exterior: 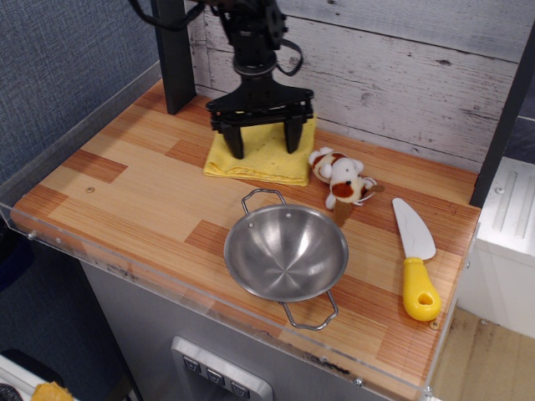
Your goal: Move the yellow towel behind the colander
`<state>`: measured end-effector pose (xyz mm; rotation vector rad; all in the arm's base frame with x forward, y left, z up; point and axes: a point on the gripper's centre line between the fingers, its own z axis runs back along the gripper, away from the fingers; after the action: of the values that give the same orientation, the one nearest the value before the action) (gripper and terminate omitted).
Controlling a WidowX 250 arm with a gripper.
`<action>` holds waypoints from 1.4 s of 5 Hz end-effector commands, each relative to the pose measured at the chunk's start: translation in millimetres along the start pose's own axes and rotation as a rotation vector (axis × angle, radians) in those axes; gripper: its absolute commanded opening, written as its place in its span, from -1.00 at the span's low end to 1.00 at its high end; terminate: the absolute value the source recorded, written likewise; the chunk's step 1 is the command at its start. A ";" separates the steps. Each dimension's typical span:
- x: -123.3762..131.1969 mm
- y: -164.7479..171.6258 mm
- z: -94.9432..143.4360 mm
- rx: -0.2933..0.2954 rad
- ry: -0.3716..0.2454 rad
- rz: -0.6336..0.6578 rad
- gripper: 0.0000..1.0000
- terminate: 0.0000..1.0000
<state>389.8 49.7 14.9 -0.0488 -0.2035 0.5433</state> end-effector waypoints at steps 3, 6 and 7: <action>-0.4 -2.7 31.1 -0.035 -0.048 0.008 1.00 -1.00; 11.0 -1.4 94.0 -0.099 -0.130 0.091 1.00 -1.00; 8.2 -5.2 119.9 -0.124 -0.170 0.085 1.00 -1.00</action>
<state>378.0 51.8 111.7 -0.1246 -0.3420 0.6327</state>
